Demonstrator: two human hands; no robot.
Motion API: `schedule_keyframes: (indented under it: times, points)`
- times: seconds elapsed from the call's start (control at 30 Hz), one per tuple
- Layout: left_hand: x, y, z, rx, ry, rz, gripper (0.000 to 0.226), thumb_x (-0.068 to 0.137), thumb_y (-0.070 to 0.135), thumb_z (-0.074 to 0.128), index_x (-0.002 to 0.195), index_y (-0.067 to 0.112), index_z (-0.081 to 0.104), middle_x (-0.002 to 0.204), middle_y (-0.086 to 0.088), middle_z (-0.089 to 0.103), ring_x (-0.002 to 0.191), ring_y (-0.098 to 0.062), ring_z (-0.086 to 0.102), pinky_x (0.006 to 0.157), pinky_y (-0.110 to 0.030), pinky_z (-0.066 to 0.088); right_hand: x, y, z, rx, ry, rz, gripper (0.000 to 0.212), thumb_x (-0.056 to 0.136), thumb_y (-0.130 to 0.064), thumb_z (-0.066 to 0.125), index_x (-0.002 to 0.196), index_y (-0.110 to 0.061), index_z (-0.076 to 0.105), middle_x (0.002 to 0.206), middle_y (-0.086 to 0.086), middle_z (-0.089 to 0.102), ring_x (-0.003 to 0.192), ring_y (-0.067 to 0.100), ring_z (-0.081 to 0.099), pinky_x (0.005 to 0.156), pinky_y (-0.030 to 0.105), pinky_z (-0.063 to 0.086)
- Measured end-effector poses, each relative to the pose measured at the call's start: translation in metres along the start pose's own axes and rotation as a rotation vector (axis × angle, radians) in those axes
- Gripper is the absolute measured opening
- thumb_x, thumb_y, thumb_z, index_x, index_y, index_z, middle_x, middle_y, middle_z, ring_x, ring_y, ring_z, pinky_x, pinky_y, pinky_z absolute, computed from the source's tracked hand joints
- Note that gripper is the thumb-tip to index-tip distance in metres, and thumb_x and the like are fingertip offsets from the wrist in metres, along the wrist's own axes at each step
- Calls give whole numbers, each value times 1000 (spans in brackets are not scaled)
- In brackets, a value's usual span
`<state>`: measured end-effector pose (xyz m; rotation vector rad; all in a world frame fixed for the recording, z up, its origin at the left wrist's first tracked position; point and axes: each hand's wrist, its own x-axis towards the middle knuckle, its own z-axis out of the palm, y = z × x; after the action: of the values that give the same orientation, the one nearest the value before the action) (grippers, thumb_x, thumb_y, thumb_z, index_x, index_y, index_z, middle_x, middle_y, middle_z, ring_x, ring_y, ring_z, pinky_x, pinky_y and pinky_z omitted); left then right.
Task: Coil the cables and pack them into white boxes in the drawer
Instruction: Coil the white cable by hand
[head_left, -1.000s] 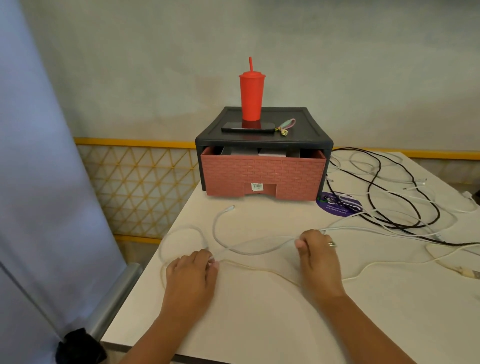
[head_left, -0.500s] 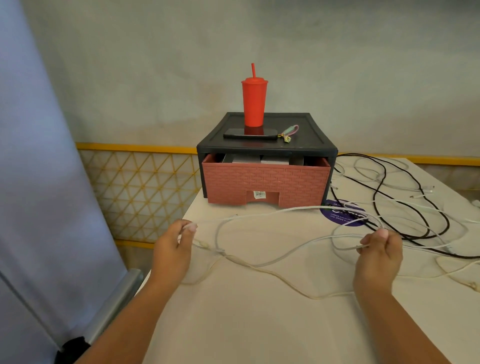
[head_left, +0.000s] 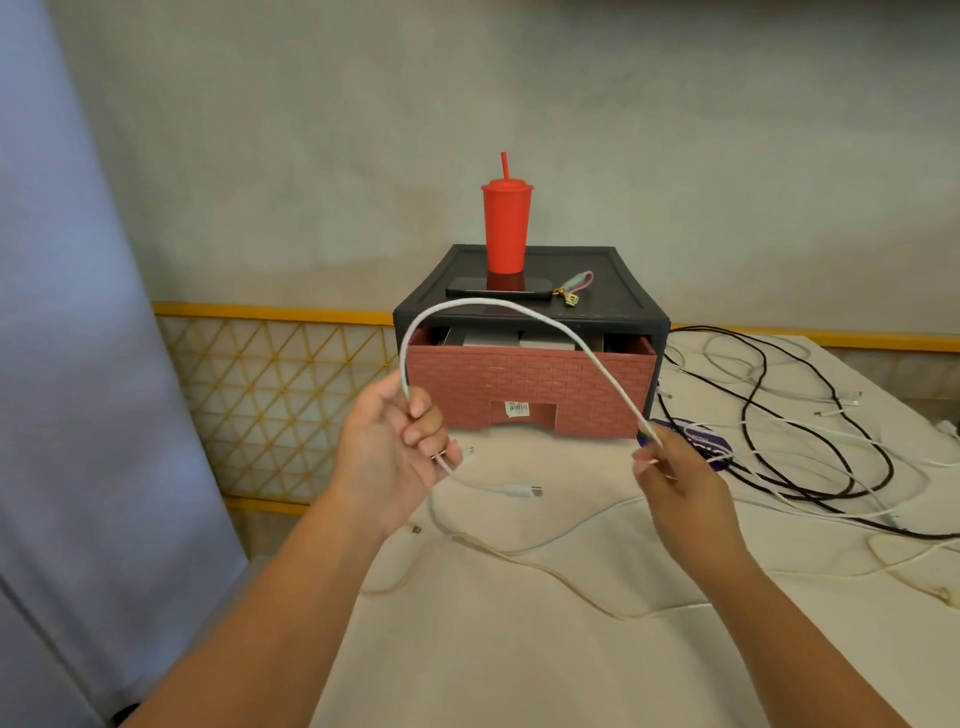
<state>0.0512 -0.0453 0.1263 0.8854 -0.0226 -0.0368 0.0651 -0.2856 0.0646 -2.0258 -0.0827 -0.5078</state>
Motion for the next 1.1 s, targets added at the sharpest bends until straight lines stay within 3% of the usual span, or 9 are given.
schedule_keyframes:
  times: [0.13,0.37,0.5,0.63,0.73,0.83,0.9,0.97,1.1]
  points:
    - [0,5,30,-2,-105,16,39,96,38,32,64,17,40,46,6,28,40,-7,31,48,-22,43,15,-41,-11,4,-118,-58,26,95,-20,48,116,-34,55,82,-12,56,79,12,54,74,27,46]
    - [6,40,66,-232,-190,119,37,91,32,43,58,18,49,42,7,29,37,-6,28,45,-12,38,63,-125,-68,-91,-41,-305,20,96,-29,46,85,-27,63,81,12,60,74,26,52,68,33,42]
    - [11,65,69,-488,-115,260,32,94,26,44,67,15,58,40,5,30,34,-6,28,43,-12,34,68,-131,-81,-214,-182,-366,11,95,-35,47,89,-30,55,73,-3,54,67,11,47,63,27,37]
    - [16,83,61,-523,23,388,24,98,22,35,93,13,57,44,6,33,36,-7,27,47,-16,35,73,-91,-81,-481,-194,-253,18,96,-25,47,78,-26,52,64,-6,48,61,16,45,51,25,31]
    - [18,82,50,-464,91,401,28,99,22,32,77,14,46,48,6,39,39,-6,31,56,-19,35,82,-48,-98,-688,-135,-51,33,95,-20,43,62,-22,42,61,-3,45,72,24,47,53,29,29]
    - [29,70,34,-362,250,376,36,102,28,28,77,12,50,50,6,49,41,-5,42,61,-19,41,78,-9,-115,-882,-221,160,22,91,-19,42,71,-12,49,86,8,60,84,26,50,66,26,35]
    - [36,60,25,-270,349,425,28,102,28,26,110,16,50,66,6,57,52,-7,54,65,-23,48,68,11,-117,-1006,-341,234,20,90,-22,45,88,-9,60,105,11,61,92,25,53,71,24,35]
    - [39,50,22,-124,431,503,26,102,25,26,126,29,35,89,7,58,75,-9,60,77,-27,50,54,28,-113,-992,-455,307,21,86,-21,52,94,-6,65,99,9,60,95,25,58,70,24,40]
    - [40,30,29,266,463,638,42,102,25,27,142,31,18,117,6,54,110,-10,54,89,-29,42,36,27,-109,-598,-513,376,22,76,-8,65,56,-13,57,55,-6,59,56,8,57,54,15,44]
